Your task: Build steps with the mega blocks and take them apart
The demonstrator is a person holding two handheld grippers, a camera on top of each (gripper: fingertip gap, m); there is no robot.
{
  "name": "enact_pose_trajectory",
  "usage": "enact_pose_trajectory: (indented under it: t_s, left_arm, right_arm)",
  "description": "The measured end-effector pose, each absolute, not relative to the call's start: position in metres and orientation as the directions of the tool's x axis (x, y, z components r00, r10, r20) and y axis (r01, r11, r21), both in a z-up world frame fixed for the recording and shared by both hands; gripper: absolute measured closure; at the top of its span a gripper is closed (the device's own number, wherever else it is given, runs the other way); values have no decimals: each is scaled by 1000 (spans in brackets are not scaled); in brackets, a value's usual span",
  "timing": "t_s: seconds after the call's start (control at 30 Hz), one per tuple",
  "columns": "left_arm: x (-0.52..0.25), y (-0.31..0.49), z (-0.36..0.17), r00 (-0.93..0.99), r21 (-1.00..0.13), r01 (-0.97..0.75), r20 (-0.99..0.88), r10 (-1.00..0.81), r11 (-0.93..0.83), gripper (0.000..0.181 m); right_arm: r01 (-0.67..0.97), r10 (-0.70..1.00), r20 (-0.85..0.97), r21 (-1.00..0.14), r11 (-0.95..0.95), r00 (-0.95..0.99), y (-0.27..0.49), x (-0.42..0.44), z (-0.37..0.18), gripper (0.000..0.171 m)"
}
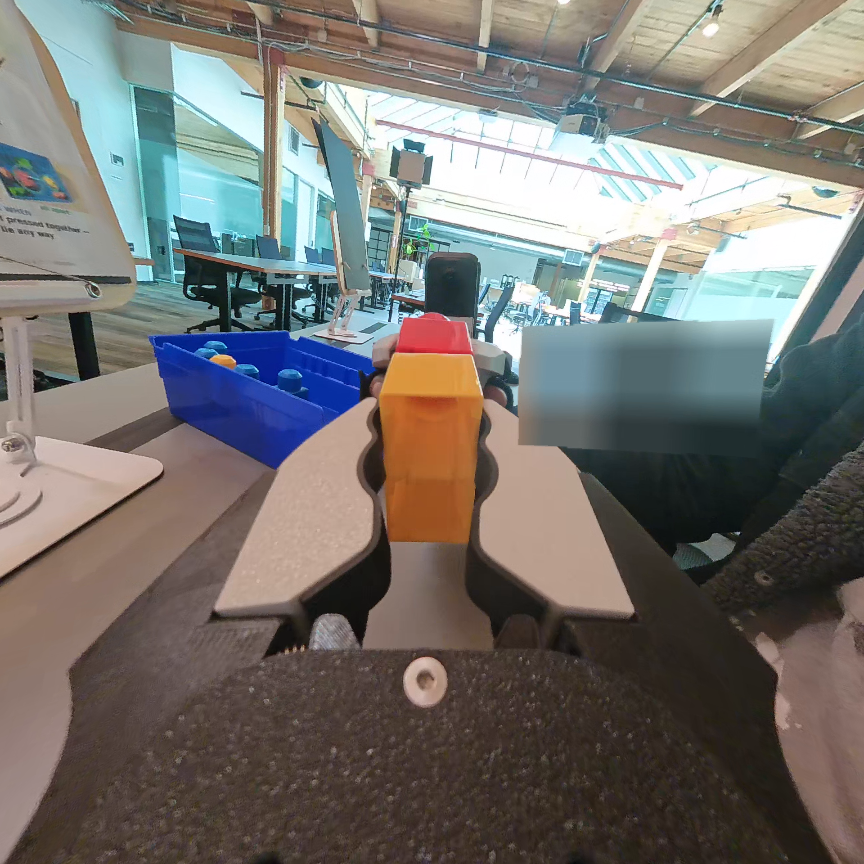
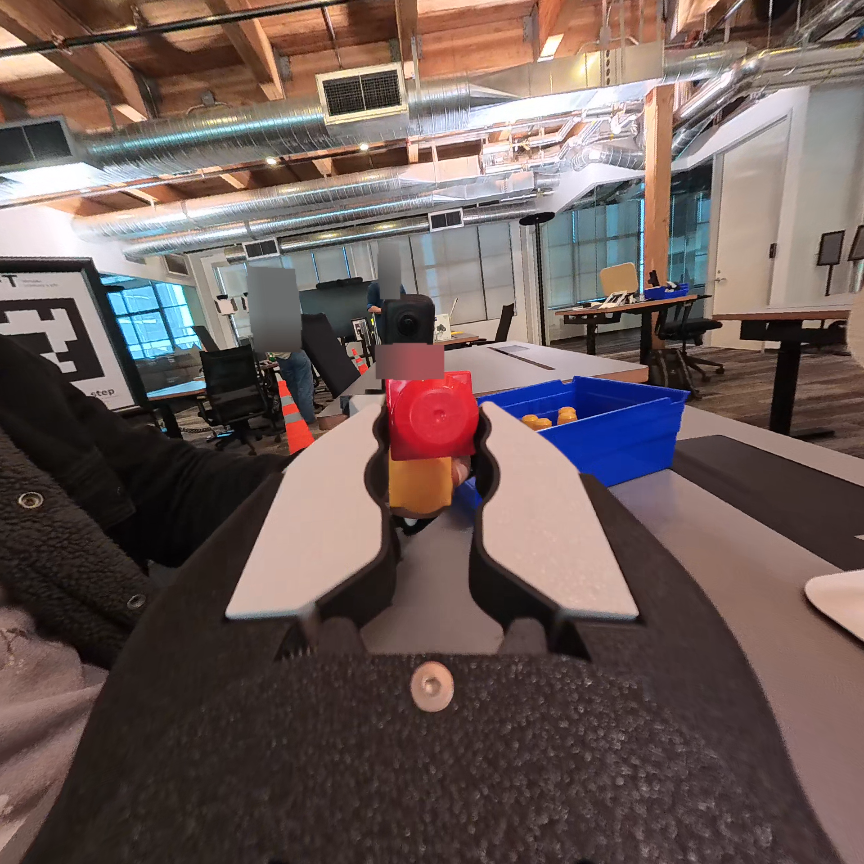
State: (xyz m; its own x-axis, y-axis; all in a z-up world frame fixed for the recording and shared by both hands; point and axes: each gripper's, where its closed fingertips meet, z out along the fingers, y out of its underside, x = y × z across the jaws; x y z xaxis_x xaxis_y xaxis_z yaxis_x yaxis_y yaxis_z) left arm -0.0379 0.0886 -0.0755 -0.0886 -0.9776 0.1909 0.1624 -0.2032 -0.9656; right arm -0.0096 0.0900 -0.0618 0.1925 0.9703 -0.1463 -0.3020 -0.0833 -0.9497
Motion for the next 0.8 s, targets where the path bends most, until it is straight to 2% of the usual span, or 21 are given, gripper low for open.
enact_pose_trajectory:
  t_s: [0.27, 0.63, 0.8]
  left_arm:
    - [-41, 90, -80, -79, -976, 128, 169, -982, -179, 145]
    - [-34, 87, -109, -67, -993, -32, 115, -991, -113, 145]
    - [-36, 87, -104, -79, -993, 10, 119, -990, -120, 145]
  right_arm:
    - [-215, 968, -157, -970, -113, 195, 89, -19, -79, 137]
    - [-139, 968, -159, -981, -133, 196, 89, -15, -94, 136]
    - [-110, 967, -133, -988, -111, 219, 88, -16, -91, 137]
